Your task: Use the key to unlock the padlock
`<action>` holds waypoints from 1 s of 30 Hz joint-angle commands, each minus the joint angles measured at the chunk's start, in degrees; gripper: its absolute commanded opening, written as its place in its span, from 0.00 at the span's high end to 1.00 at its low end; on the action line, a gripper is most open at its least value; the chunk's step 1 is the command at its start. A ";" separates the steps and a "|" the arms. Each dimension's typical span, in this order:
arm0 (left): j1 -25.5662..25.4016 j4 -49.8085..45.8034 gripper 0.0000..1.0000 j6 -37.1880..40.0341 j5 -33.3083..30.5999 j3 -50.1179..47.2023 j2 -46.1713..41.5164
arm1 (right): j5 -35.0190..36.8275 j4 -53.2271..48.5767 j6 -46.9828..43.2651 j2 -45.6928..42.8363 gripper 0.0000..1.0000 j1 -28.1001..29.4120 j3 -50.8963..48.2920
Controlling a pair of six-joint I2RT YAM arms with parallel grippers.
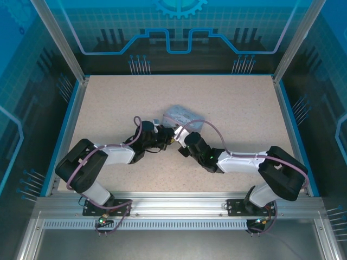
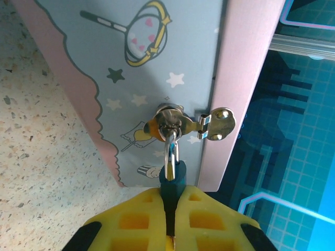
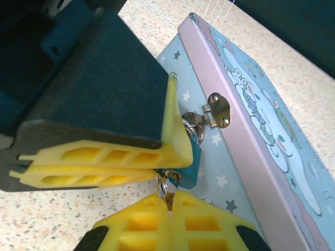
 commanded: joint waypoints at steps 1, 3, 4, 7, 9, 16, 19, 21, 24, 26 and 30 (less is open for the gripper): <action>-2.44 4.73 1.00 -1.10 2.86 1.44 0.26 | -6.47 2.49 9.91 -1.85 1.00 -2.40 -1.36; -2.71 4.85 1.00 -1.16 2.65 1.55 0.34 | -7.13 2.86 11.23 -2.02 1.00 -2.86 -2.10; -2.76 4.93 1.00 -1.12 2.46 1.48 0.31 | -7.07 3.01 11.34 -2.10 1.00 -2.92 -2.43; -2.90 4.53 1.00 -0.82 2.05 1.29 -0.06 | -7.35 2.97 11.02 -2.97 1.00 -3.45 -3.58; -2.93 3.89 1.00 -0.42 1.77 1.29 -0.33 | -7.24 2.28 9.59 -3.82 1.00 -3.56 -3.91; -2.55 3.47 1.00 -0.18 1.50 1.16 -0.78 | -4.96 -1.33 1.37 -5.44 0.85 -3.23 -4.87; -2.33 2.83 1.00 0.06 1.41 1.20 -1.22 | -0.44 -0.68 -2.14 -6.08 0.73 -1.44 -6.21; -2.18 2.23 1.00 0.28 1.42 1.20 -1.52 | 2.45 0.08 -4.00 -6.51 0.70 -0.40 -6.94; -1.97 1.64 1.00 0.30 1.56 1.28 -2.13 | 7.12 1.09 -7.07 -6.75 0.66 1.17 -7.58; -2.02 1.36 1.00 0.36 1.71 1.34 -2.23 | 9.97 2.31 -10.00 -6.62 0.63 2.61 -7.66; -1.96 1.29 1.00 0.36 1.89 1.55 -2.24 | 11.94 4.15 -13.22 -5.42 0.60 4.18 -6.94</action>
